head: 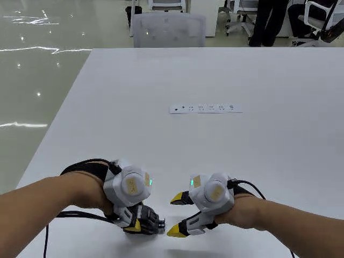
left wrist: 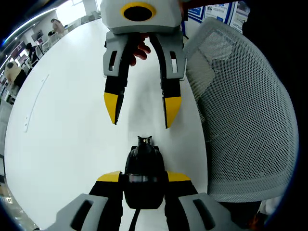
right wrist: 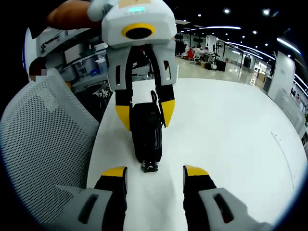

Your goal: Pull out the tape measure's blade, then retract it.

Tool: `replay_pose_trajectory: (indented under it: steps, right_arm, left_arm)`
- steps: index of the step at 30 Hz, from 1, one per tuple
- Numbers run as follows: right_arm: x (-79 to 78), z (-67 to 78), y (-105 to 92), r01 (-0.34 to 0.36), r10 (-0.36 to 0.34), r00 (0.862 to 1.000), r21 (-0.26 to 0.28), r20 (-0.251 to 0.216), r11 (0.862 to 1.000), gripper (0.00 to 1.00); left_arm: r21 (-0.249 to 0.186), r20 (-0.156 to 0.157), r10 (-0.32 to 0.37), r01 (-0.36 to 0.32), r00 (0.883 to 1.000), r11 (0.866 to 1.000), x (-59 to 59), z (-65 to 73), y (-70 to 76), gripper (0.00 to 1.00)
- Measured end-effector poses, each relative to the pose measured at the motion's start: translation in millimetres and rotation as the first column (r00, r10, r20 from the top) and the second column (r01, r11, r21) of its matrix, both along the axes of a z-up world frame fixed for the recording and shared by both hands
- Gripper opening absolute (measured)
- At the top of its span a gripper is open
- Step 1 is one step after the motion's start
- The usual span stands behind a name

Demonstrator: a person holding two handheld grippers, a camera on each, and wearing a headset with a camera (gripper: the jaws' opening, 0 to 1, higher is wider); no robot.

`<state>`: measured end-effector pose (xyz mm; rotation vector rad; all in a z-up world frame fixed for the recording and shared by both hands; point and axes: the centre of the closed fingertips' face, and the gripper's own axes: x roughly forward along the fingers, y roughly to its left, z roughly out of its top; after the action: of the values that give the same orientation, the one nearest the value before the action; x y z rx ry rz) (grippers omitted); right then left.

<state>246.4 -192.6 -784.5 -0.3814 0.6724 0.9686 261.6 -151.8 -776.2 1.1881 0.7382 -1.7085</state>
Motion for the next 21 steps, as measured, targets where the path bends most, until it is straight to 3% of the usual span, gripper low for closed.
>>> replay_pose_trajectory:
  steps: [2,8,13,21]
  right_arm:
    - [2.4,-7.0,-2.6,0.002,-0.002,1.0,-0.031,-0.008,1.0,0.45]
    - [-0.9,-19.2,6.9,-0.019,0.018,0.999,-0.039,-0.032,0.999,0.42]
    - [-5.1,-24.9,16.8,-0.069,0.067,0.997,-0.054,-0.039,0.996,0.26]
    - [-1.0,-34.5,15.9,-0.067,0.064,0.997,-0.072,-0.049,0.995,0.15]
  left_arm:
    - [0.003,0.0,0.012,-0.012,1.0,1.0,0.7,-0.2,0.0,0.29]
    - [-0.013,0.002,0.019,-0.019,1.0,1.0,1.7,-0.2,-0.2,0.29]
    - [-0.005,0.005,0.016,-0.016,1.0,1.0,0.5,-0.5,-0.5,0.29]
    - [-0.008,0.0,0.019,-0.019,1.0,1.0,1.0,-0.6,-0.5,0.3]
